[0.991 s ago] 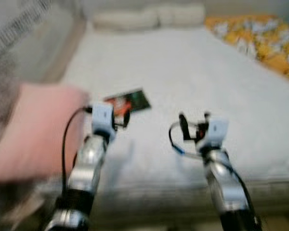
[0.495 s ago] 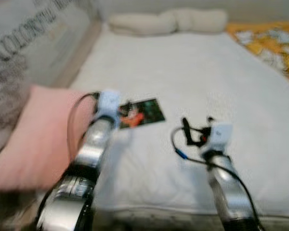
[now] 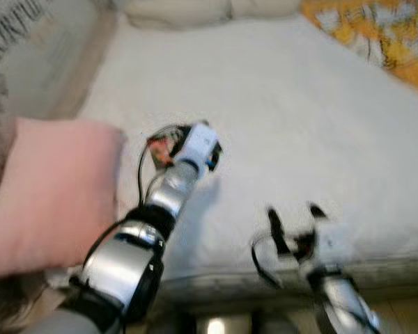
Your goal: Clean up the room
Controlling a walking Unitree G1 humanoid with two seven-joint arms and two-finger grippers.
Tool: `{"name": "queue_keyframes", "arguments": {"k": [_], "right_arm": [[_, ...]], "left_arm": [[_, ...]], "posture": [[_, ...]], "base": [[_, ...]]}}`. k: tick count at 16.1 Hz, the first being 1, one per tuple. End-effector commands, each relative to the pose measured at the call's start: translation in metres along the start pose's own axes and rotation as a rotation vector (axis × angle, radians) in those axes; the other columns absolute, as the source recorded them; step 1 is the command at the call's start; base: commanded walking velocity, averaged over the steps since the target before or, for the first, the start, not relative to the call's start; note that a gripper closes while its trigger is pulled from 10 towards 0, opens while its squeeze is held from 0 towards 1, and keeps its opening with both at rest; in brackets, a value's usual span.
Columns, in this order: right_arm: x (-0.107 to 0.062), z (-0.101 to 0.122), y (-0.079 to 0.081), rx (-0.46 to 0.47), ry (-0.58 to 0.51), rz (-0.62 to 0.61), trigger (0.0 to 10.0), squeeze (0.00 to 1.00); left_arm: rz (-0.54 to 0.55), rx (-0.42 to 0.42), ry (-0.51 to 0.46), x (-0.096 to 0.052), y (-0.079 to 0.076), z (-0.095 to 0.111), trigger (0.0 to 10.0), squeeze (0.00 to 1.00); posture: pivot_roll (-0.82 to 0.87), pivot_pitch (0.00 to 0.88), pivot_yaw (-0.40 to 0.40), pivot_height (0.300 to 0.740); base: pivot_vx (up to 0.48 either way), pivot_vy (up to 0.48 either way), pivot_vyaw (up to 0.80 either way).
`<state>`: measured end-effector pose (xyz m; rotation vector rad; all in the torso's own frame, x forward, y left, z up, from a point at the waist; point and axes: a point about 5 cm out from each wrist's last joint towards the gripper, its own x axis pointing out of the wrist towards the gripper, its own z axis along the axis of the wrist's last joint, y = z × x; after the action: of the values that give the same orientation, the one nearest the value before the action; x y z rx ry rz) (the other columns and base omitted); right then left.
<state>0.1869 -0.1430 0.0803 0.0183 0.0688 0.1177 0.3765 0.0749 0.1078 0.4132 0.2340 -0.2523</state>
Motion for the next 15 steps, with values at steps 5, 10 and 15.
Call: {"name": "queue_keyframes", "arguments": {"k": [5, 10, 15], "right_arm": [[-0.024, 0.012, 0.012, 0.001, 0.015, -0.018, 10.0, 0.0], [-0.041, 0.011, 0.017, -0.027, 0.067, 0.034, 10.0, 0.0], [-0.023, 0.017, 0.002, 0.072, 0.026, -0.074, 10.0, 0.0]], "left_arm": [[0.039, 0.048, -0.01, 0.003, 0.003, 0.007, 10.0, 0.0], [0.128, -0.048, 0.025, 0.004, 0.024, 0.01, 10.0, 0.0], [0.115, -0.176, -0.034, 0.003, 0.041, 0.011, 10.0, 0.0]], "posture": [[-0.41, 0.266, 0.113, 0.736], [-0.44, 0.285, 0.107, 0.736], [-0.39, 0.234, 0.115, 0.736]], "base": [[0.0, 0.0, 0.0], [0.0, 0.0, 0.0], [0.0, 0.0, 0.0]]}}
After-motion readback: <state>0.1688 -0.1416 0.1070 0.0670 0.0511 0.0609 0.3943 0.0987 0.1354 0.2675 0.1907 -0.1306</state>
